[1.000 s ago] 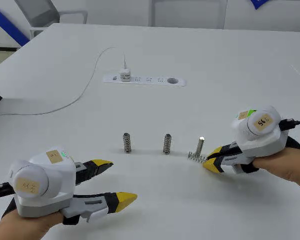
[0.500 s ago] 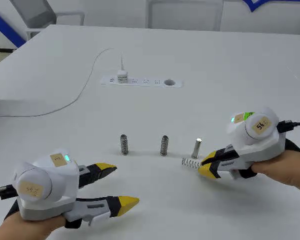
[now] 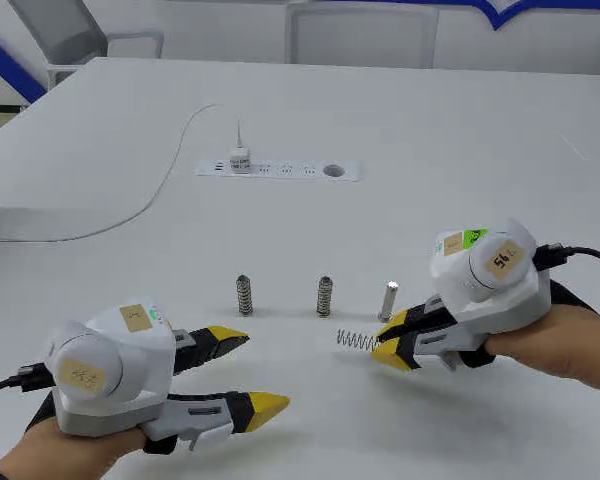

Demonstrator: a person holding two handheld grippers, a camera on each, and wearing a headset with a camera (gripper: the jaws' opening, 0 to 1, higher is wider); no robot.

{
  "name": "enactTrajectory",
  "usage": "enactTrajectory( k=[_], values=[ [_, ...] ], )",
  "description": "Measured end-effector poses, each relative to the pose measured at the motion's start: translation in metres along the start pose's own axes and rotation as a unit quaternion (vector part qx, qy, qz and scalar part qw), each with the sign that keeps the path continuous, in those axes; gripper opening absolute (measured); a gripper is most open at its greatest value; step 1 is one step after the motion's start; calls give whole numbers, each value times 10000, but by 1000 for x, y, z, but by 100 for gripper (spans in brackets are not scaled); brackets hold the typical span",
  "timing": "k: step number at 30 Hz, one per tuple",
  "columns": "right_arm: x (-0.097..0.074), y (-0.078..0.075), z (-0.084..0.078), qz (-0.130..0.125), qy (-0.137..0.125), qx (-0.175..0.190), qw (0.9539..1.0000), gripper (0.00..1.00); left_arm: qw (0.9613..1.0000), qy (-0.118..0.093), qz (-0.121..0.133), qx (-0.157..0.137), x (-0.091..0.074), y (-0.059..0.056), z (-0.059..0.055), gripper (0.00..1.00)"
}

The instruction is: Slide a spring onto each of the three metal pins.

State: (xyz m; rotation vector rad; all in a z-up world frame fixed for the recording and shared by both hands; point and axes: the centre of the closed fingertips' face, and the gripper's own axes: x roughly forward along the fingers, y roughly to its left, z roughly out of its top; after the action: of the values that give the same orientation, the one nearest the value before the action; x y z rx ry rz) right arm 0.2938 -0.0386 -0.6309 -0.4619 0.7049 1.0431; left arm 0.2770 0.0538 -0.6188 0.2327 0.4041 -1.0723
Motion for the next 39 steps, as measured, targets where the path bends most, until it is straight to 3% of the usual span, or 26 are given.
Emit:
enactTrajectory(
  k=[20, 39],
  values=[
    [2, 25, 28, 376, -76, -490, 9981, 11, 9989, -15, -299, 350, 17, -13, 16, 43],
    [5, 44, 37, 756, 34, -911, 9930, 11, 9971, -39, -447, 623, 21, -23, 20, 29]
  ],
)
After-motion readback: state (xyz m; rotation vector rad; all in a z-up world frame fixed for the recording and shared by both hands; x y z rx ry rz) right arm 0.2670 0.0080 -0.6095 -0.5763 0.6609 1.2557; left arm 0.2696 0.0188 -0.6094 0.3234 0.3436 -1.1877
